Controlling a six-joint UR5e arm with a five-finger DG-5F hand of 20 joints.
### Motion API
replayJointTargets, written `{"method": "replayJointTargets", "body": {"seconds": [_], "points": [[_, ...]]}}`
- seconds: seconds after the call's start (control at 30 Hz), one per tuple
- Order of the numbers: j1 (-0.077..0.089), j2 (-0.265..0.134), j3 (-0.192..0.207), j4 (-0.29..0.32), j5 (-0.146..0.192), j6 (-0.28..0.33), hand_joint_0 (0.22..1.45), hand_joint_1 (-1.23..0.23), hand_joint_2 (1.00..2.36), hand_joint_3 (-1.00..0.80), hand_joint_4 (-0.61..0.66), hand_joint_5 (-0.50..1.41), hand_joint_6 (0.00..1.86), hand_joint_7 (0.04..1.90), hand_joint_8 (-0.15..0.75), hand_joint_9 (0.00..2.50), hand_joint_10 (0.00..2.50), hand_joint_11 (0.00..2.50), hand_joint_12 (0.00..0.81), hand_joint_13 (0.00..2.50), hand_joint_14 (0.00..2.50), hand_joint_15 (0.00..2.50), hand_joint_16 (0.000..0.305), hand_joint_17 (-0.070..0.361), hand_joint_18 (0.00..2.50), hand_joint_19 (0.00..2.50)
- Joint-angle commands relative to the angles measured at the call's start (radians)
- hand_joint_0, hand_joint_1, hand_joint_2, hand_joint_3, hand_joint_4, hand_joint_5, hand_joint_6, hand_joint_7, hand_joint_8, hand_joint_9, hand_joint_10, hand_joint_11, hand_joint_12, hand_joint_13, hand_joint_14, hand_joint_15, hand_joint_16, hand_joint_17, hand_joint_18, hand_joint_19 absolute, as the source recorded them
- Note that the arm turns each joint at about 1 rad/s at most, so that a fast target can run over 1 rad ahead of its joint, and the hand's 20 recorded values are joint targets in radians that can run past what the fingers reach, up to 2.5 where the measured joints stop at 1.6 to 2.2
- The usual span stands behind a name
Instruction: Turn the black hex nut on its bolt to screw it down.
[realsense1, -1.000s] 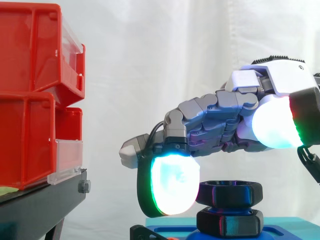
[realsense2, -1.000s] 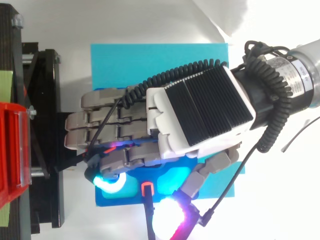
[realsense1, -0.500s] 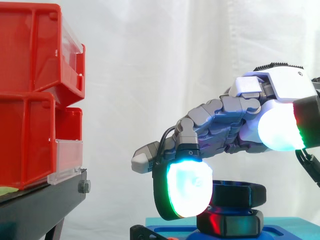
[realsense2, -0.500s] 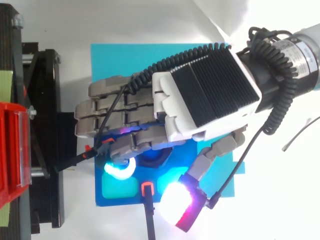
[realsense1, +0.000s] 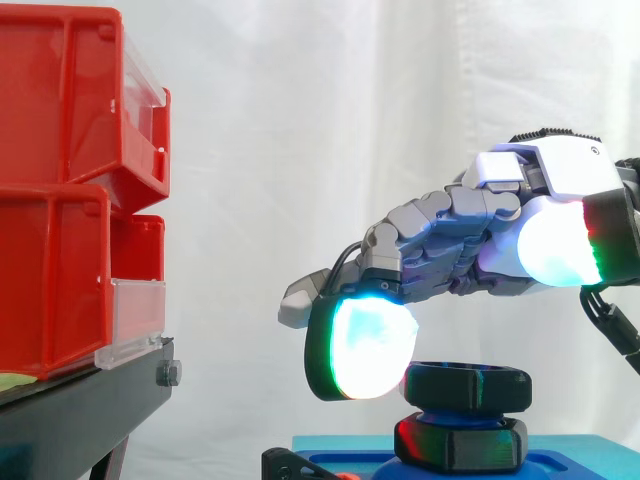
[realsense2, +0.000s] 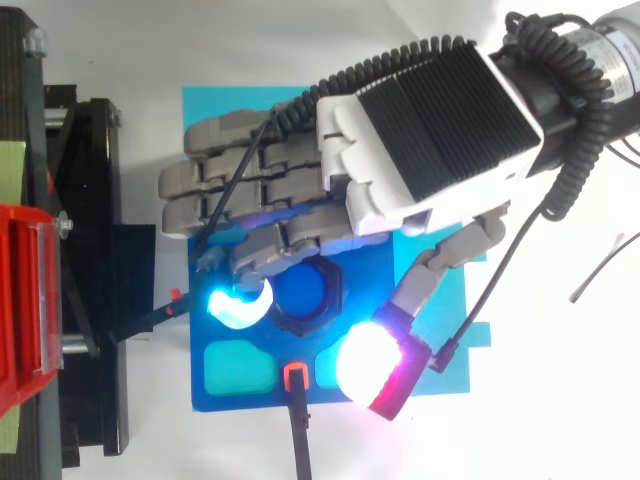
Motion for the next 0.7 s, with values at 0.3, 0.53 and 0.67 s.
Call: {"method": "replayJointTargets", "body": {"seconds": [0.3,0.53,0.67], "points": [[-0.047,0.0,0.0,0.008,-0.071,0.0,0.46,-0.39,1.0,-0.5,0.31,-0.18,0.65,0.86,0.314,0.25,0.0,0.1,0.369,0.26,0.0,0.0,0.051,0.115,0.17,0.03],[-0.067,0.0,0.0,0.014,-0.106,0.009,0.46,-0.39,1.0,-0.5,0.31,-0.17,0.61,0.92,0.315,0.26,0.0,0.1,0.369,0.26,0.0,0.0,0.051,0.115,0.17,0.03],[-0.077,0.0,0.0,0.027,-0.117,0.011,0.46,-0.39,1.0,-0.5,0.31,-0.17,0.58,0.97,0.316,0.26,0.0,0.1,0.37,0.26,0.0,0.0,0.051,0.115,0.18,0.03]]}}
